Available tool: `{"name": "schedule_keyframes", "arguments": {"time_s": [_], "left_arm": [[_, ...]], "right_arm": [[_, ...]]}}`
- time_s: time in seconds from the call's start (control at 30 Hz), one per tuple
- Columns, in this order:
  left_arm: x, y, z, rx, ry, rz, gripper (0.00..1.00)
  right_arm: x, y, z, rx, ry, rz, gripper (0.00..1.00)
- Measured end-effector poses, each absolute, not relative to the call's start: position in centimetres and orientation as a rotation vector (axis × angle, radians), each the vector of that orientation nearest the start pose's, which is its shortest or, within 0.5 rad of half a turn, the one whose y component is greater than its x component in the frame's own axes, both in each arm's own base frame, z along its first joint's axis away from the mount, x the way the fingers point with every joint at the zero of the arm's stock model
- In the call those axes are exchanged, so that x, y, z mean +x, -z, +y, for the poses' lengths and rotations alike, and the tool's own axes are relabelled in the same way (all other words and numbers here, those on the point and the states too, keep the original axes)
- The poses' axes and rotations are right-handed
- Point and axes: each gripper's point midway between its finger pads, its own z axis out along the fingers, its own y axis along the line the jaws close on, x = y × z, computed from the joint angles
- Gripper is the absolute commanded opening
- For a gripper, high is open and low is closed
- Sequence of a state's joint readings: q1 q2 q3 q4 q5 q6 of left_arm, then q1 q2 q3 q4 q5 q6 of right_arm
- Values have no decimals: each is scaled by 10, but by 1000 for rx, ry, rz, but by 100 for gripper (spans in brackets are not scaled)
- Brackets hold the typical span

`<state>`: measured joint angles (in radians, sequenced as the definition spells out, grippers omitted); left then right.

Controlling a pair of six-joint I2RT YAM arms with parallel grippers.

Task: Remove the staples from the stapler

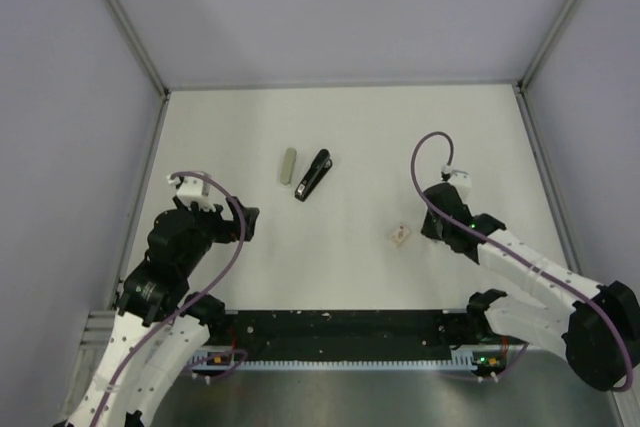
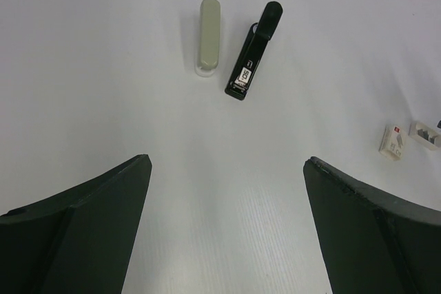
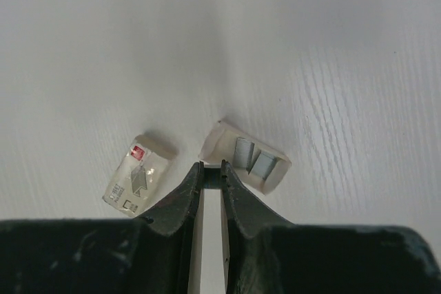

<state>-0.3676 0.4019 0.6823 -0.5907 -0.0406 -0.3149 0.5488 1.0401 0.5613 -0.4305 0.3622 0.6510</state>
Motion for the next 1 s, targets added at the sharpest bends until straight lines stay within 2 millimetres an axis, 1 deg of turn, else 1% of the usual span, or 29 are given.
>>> {"name": "schedule_keyframes", "arguments": {"time_s": [0.2,0.33,0.5,0.8,1.0], "left_arm": [[204,-228,-86,27,436,1904,99],[204,-228,-88,33,443,1905,99],[203,-228,-89,37,448,1905,99],[203,-228,-89,40,451,1905,99],[203,-228,-89,40,451,1905,99]], "right_arm": [[238,-65,84,396,-73,2370,11],[236,-60,79,446,-55,2376,13],[236,-53,79,481,-44,2388,13],[236,-35,81,509,-38,2419,11],[237,-30,86,509,-59,2430,10]]}}
